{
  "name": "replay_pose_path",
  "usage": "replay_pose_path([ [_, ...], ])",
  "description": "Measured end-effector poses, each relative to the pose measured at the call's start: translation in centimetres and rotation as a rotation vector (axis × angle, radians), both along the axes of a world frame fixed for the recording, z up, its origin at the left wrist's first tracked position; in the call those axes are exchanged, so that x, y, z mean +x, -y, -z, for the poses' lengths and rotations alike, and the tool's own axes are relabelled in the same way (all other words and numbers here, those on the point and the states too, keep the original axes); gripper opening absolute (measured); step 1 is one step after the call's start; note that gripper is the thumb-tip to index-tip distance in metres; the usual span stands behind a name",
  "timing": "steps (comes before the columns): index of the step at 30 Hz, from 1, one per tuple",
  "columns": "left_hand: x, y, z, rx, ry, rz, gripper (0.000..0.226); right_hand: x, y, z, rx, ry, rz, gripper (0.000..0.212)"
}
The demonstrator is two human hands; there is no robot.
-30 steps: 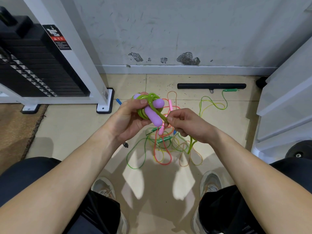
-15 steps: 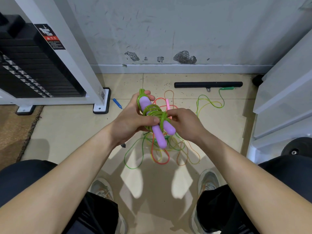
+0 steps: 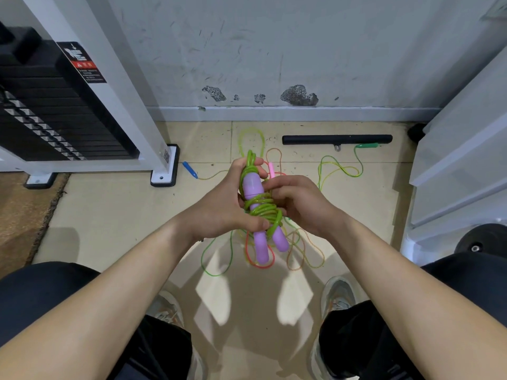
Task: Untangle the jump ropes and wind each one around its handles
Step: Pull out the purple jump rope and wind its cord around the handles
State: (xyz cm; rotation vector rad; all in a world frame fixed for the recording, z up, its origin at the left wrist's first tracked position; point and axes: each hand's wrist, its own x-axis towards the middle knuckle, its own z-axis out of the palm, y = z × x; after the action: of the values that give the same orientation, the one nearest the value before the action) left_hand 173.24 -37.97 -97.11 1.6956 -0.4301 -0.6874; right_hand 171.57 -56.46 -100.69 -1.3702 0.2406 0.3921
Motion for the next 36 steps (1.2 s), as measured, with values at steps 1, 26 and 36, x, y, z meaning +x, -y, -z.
replay_pose_path([
  [1, -0.1, 0.1, 0.0, 0.007, -0.001, 0.007, 0.093, 0.1, -0.2, 0.0, 0.018, -0.032, 0.038, 0.024],
  [26, -3.5, 2.5, 1.2, -0.044, -0.159, 0.117, 0.043, 0.6, -2.3, -0.1, -0.156, -0.058, 0.491, 0.035],
  [36, -2.3, 2.3, 2.7, -0.241, -0.434, -0.289, 0.014, 0.3, -3.2, -0.5, -0.131, 0.008, 0.467, 0.023],
])
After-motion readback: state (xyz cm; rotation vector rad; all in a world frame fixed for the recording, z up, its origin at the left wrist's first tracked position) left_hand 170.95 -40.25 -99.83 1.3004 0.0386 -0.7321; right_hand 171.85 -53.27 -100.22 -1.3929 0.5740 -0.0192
